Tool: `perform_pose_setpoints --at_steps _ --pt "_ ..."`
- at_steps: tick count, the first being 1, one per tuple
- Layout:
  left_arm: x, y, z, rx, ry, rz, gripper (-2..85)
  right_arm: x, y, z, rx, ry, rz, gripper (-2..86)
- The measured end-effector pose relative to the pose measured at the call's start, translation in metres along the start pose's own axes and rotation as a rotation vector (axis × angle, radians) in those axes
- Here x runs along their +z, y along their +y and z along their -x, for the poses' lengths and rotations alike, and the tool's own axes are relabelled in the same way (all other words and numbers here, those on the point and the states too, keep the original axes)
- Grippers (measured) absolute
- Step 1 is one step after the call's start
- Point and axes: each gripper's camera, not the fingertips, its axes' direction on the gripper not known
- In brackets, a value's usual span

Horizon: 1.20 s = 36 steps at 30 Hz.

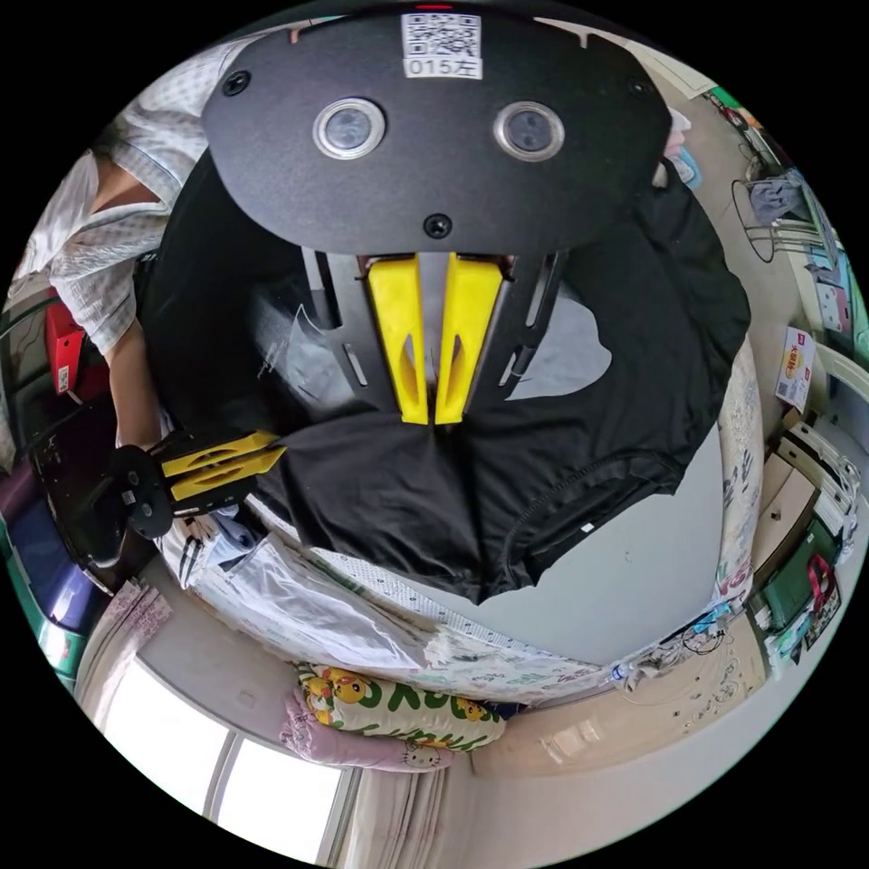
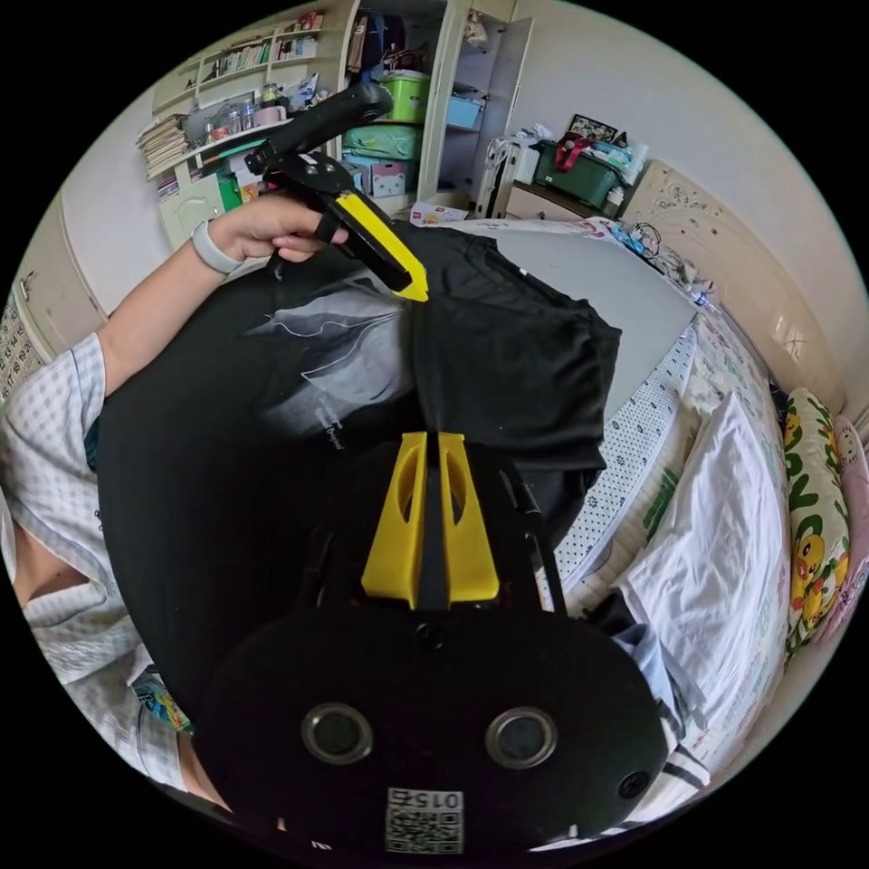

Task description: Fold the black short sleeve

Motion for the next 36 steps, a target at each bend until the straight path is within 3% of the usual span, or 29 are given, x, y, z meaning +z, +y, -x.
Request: perform_pose_setpoints --at_steps 12,14,19,26,36 --pt "0.033 -0.013 -0.032 0.084 -0.061 0.141 3.2 -0.014 -0.017 -0.027 0.015 -0.175 -0.026 5.4" --pt "0.032 -0.014 -0.036 0.076 -0.081 0.131 4.9 -0.03 -0.013 -0.045 0.092 -0.182 -0.103 6.1" --pt "0.029 -0.023 -0.078 0.148 -0.134 0.037 7.0 -0.053 0.002 -0.097 0.487 0.037 -0.35 7.1" --pt "0.062 -0.032 -0.164 0.366 0.141 -0.102 9.1 -0.019 -0.037 -0.103 0.443 0.092 -0.172 7.4" --pt "0.139 -0.015 -0.197 0.403 0.051 -0.018 5.6 -0.005 -0.077 -0.124 0.493 0.181 -0.086 4.6"
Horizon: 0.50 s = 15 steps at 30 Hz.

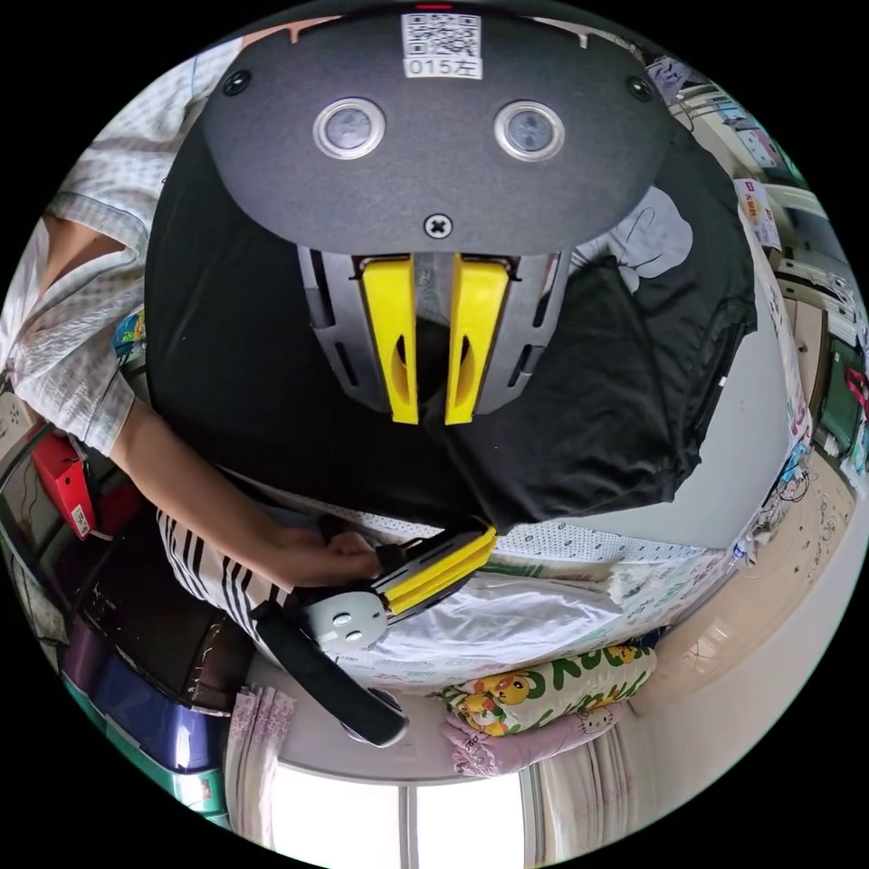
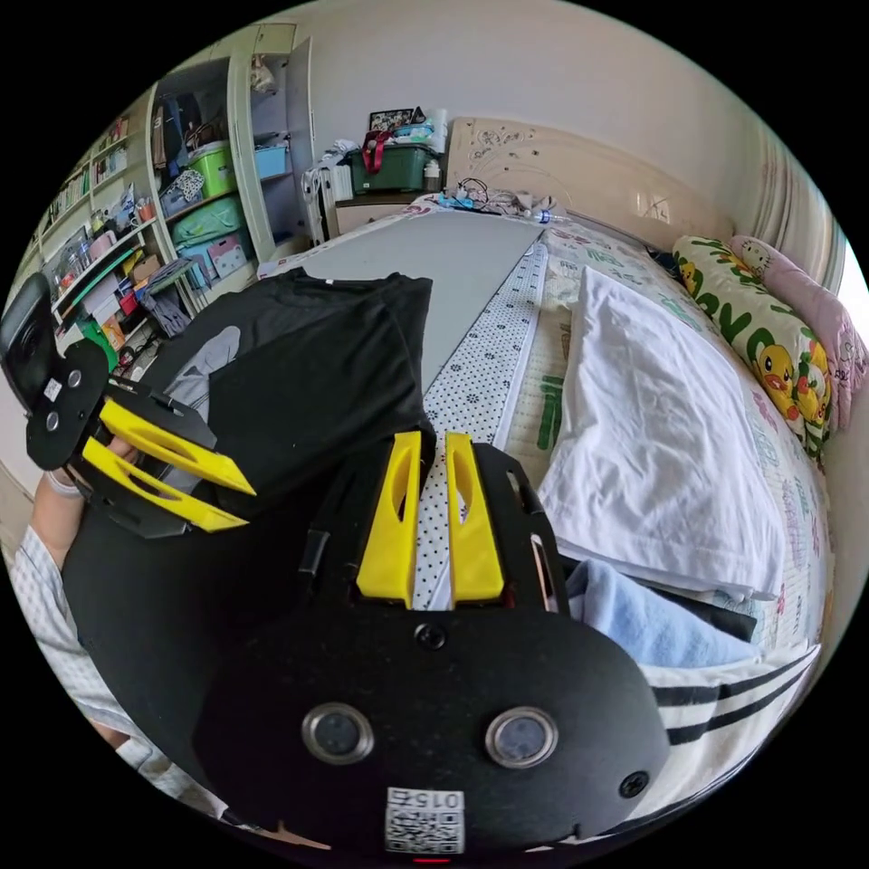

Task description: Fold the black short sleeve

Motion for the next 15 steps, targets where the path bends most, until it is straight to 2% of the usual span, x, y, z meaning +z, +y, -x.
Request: perform_pose_setpoints --at_steps 8,15 --pt "0.033 0.029 -0.018 0.015 -0.007 -0.009 4.8 -0.008 -0.02 -0.031 0.119 -0.101 0.014 2.5" --pt "0.066 0.074 -0.023 -0.011 0.039 -0.018 5.7 -0.023 -0.03 -0.047 0.13 -0.162 0.012 6.2"
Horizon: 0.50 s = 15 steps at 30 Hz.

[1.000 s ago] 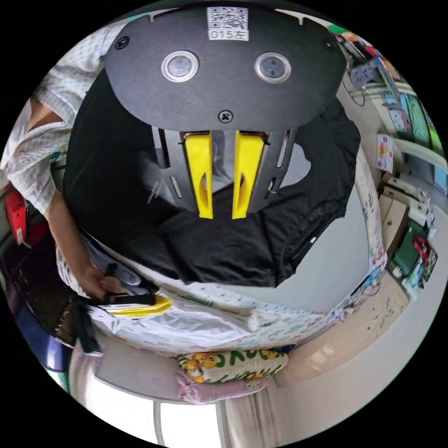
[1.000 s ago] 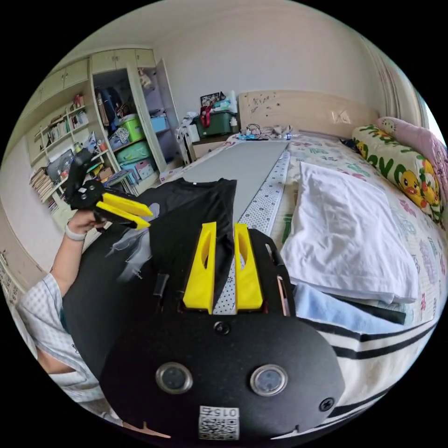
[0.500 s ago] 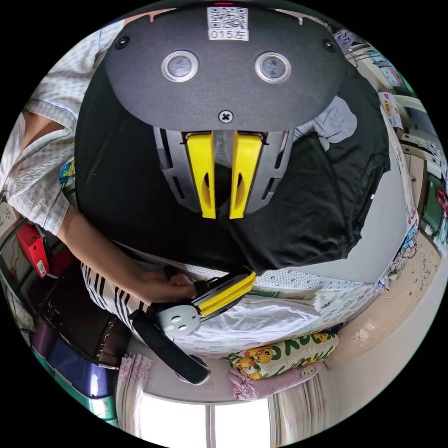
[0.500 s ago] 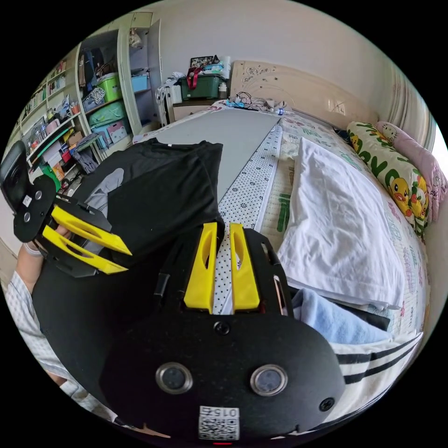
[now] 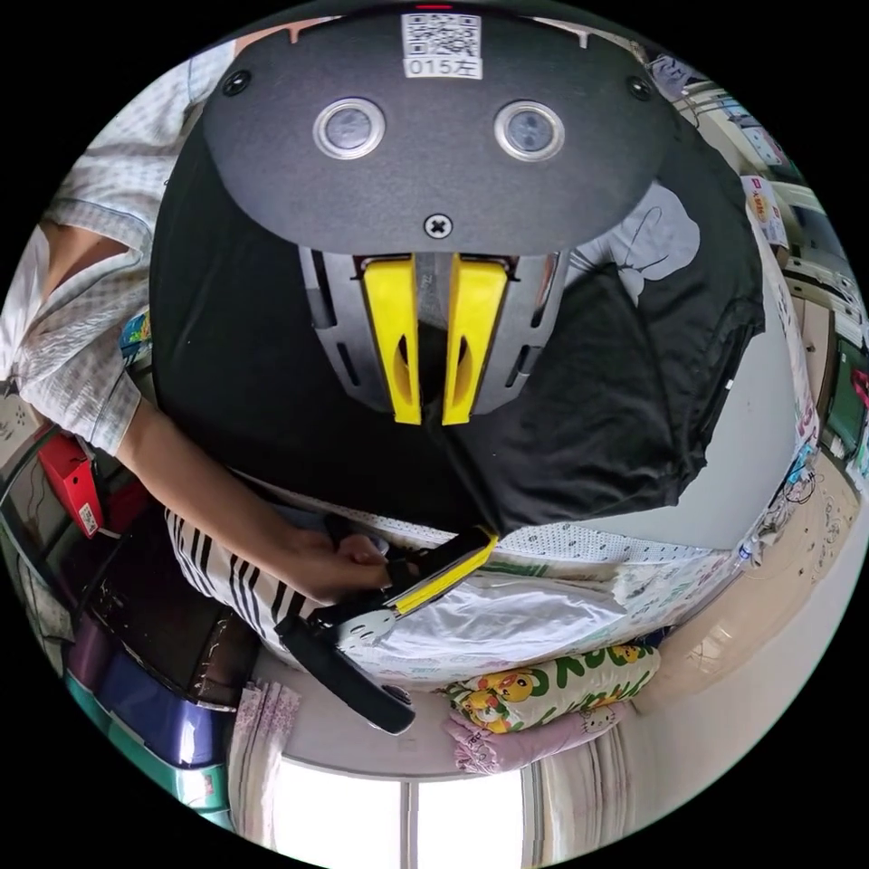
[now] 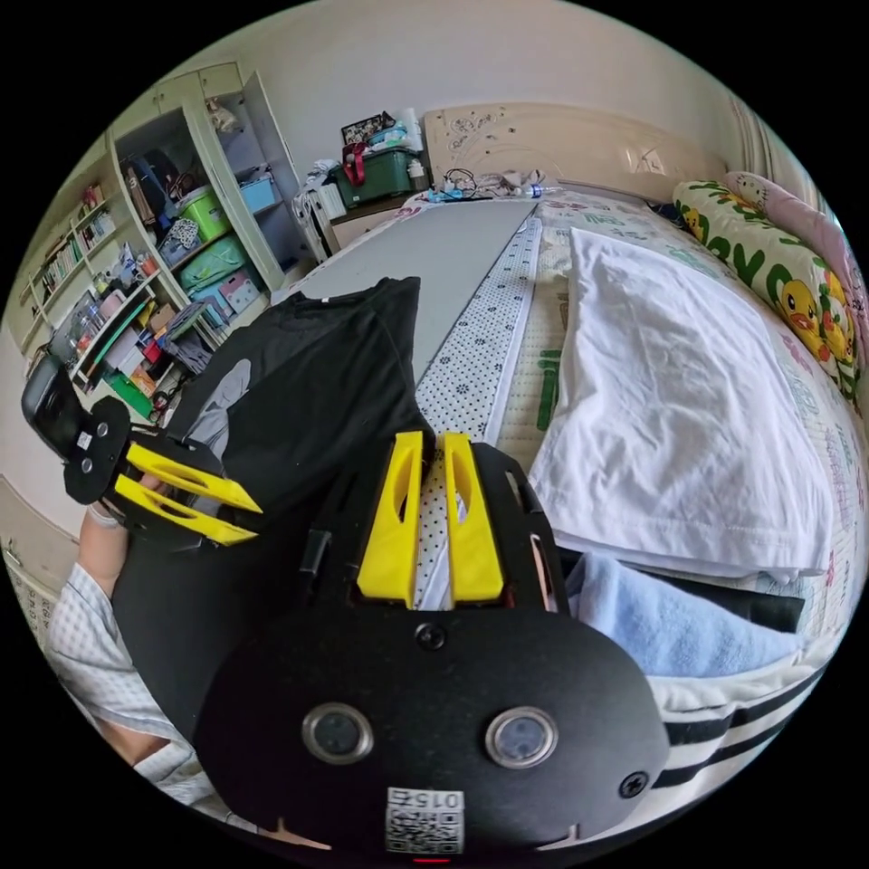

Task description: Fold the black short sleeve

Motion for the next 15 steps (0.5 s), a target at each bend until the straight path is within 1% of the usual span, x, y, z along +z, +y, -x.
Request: perform_pose_setpoints --at_steps 2,4,6,7,10,11,14,15 --pt "0.003 0.015 0.006 -0.032 0.047 -0.016 6.4 -0.007 0.0 -0.007 0.029 -0.022 -0.016 9.0" --pt "-0.011 0.043 0.017 -0.091 0.07 -0.116 6.9 -0.018 0.001 -0.023 0.104 -0.049 -0.053 12.3" --pt "-0.028 0.067 0.027 -0.146 0.09 -0.209 7.0 -0.024 0.004 -0.035 0.141 -0.106 -0.079 12.8" --pt "-0.041 0.084 0.033 -0.184 0.093 -0.272 7.1 -0.028 0.005 -0.039 0.147 -0.122 -0.09 12.7" --pt "-0.075 0.129 0.055 -0.292 0.058 -0.386 7.1 -0.034 0.007 -0.042 0.137 -0.119 -0.089 11.2" --pt "-0.082 0.14 0.06 -0.318 0.052 -0.396 7.1 -0.036 0.008 -0.043 0.134 -0.125 -0.092 10.7" --pt "-0.114 0.214 0.085 -0.476 -0.038 -0.406 7.1 -0.046 0.016 -0.054 0.117 -0.226 -0.118 6.8" --pt "-0.125 0.257 0.092 -0.558 -0.087 -0.434 7.1 -0.05 0.019 -0.059 0.114 -0.271 -0.13 5.3"
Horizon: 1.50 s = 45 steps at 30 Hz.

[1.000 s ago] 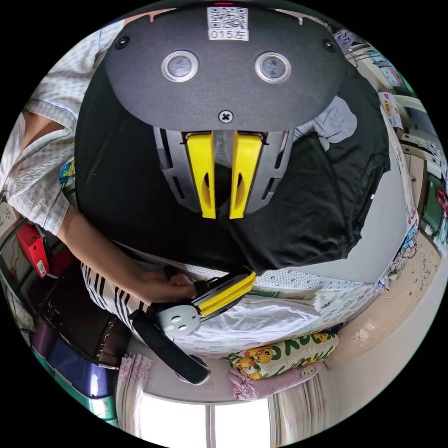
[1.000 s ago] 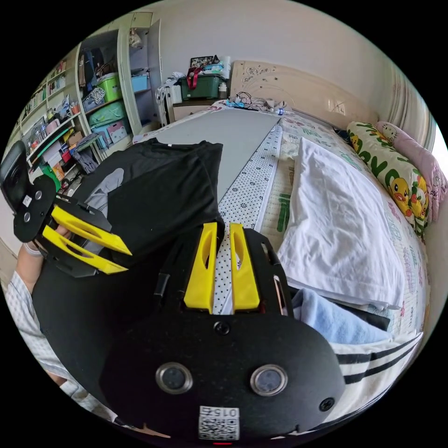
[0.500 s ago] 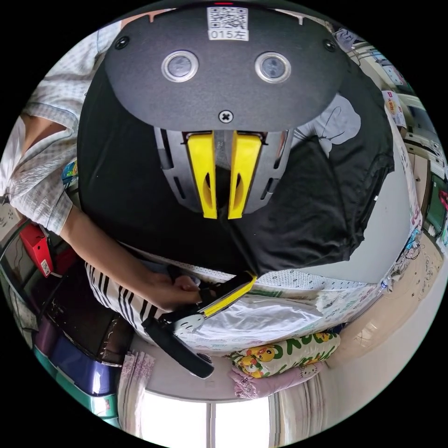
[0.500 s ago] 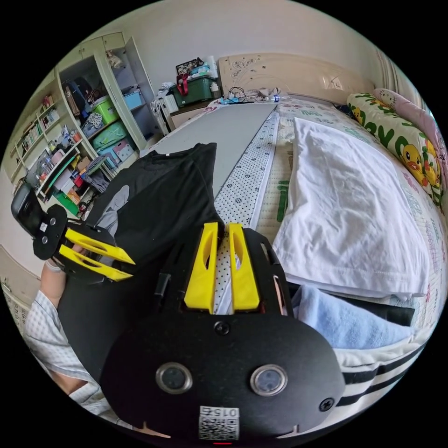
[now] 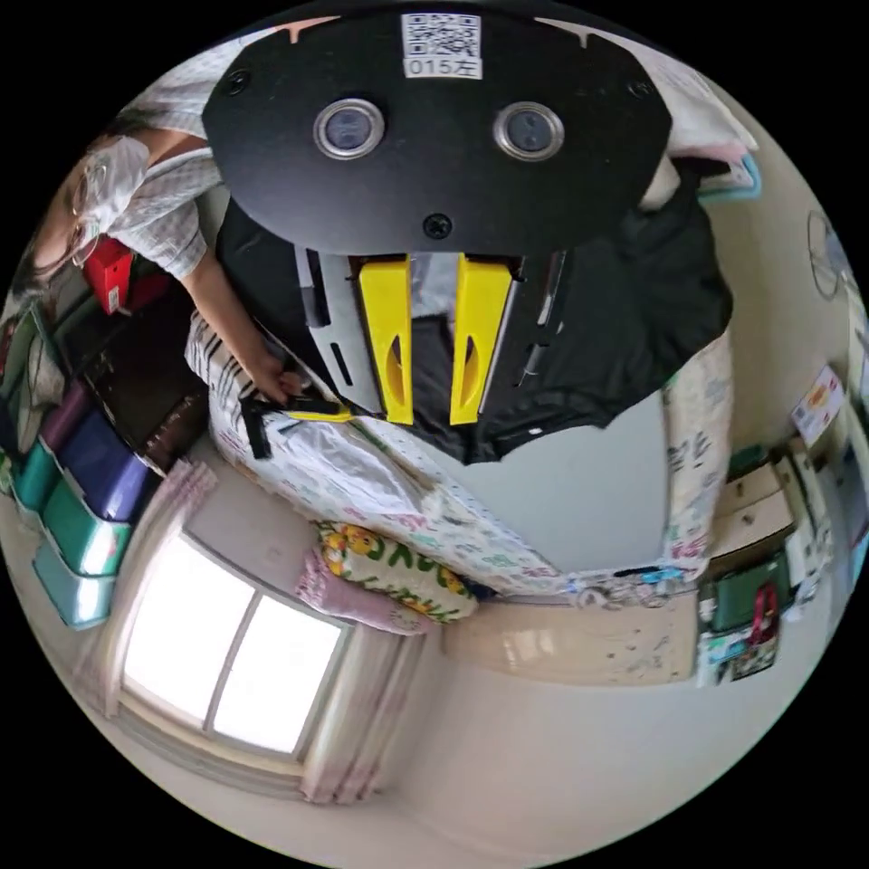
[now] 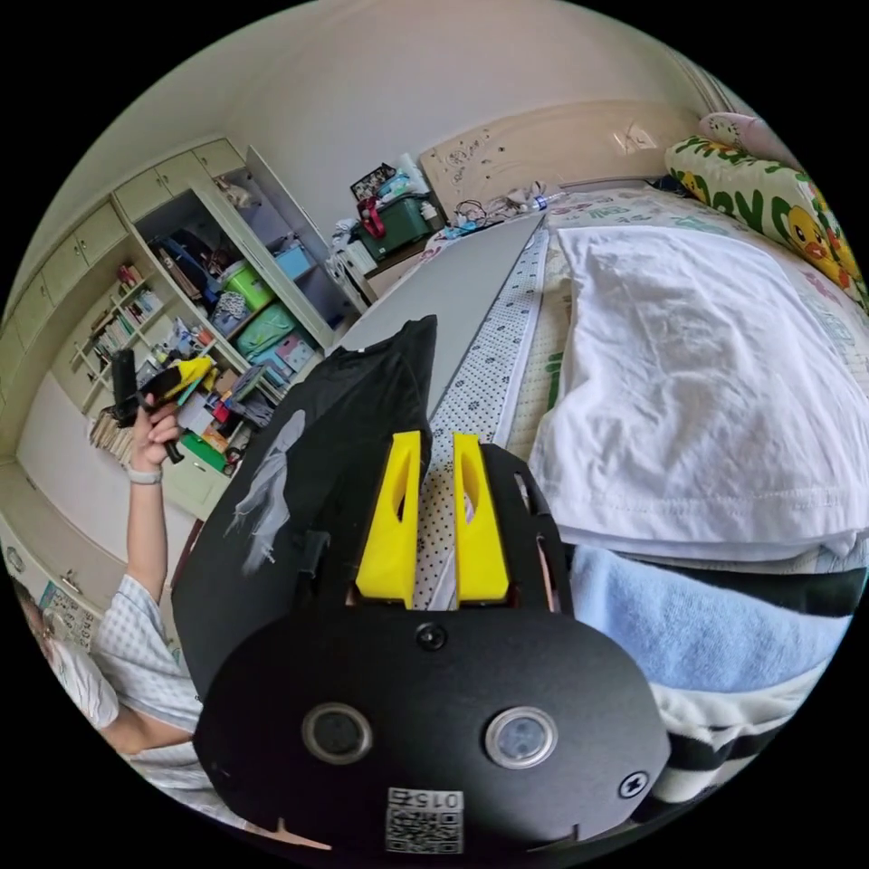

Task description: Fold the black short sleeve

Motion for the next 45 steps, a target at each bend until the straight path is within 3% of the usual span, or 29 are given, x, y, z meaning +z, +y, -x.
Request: perform_pose_setpoints --at_steps 4,7,10,14,22,26,28,32,35,37,40,43,45 --pt "-0.081 0.15 0.124 -0.417 -0.009 -0.291 6.0 -0.018 0.011 -0.008 -0.017 -0.072 -0.033 0.7" --pt "-0.1 0.265 0.198 -0.725 -0.117 -0.372 5.9 -0.029 0.02 -0.014 -0.067 -0.25 0.004 -0.1" --pt "-0.104 0.353 0.246 -0.934 -0.054 -0.464 6.7 -0.042 0.034 -0.017 -0.118 -0.35 -0.032 -0.4" --pt "-0.098 0.418 0.267 -1.078 -0.175 -0.489 7.5 -0.047 0.049 -0.014 -0.185 -0.366 -0.059 -0.5" --pt "-0.032 0.5 0.31 -1.261 0.279 -0.504 14.3 -0.066 0.056 0.034 -0.319 -0.435 -0.138 -0.5" --pt "-0.017 0.508 0.309 -1.284 0.354 -0.523 13.7 -0.058 0.052 0.087 -0.394 -0.395 -0.266 -0.5" --pt "-0.014 0.509 0.308 -1.294 0.343 -0.526 8.7 -0.031 0.048 0.121 -0.428 -0.441 -0.269 -0.5" --pt "-0.022 0.495 0.3 -1.187 0.285 -0.598 1.5 0.029 0.041 0.175 -0.47 -0.49 -0.192 -0.4" --pt "-0.043 0.44 0.267 -0.9 0.091 -0.638 0.5 0.08 0.036 0.226 -0.507 -0.472 -0.142 0.0" --pt "-0.038 0.36 0.218 -0.454 0.019 -0.437 0.3 0.118 0.032 0.264 -0.488 -0.424 -0.125 0.8" --pt "0.018 0.289 0.152 -0.08 0.098 -0.064 0.6 0.163 0.024 0.294 -0.447 -0.355 -0.111 2.8" --pt "0.062 0.266 0.111 0.095 0.022 0.152 0.7 0.221 0.016 0.319 -0.489 -0.209 0.004 5.0" --pt "0.073 0.257 0.103 0.116 0.006 0.194 0.7 0.26 0.013 0.332 -0.513 -0.087 0.082 6.1"
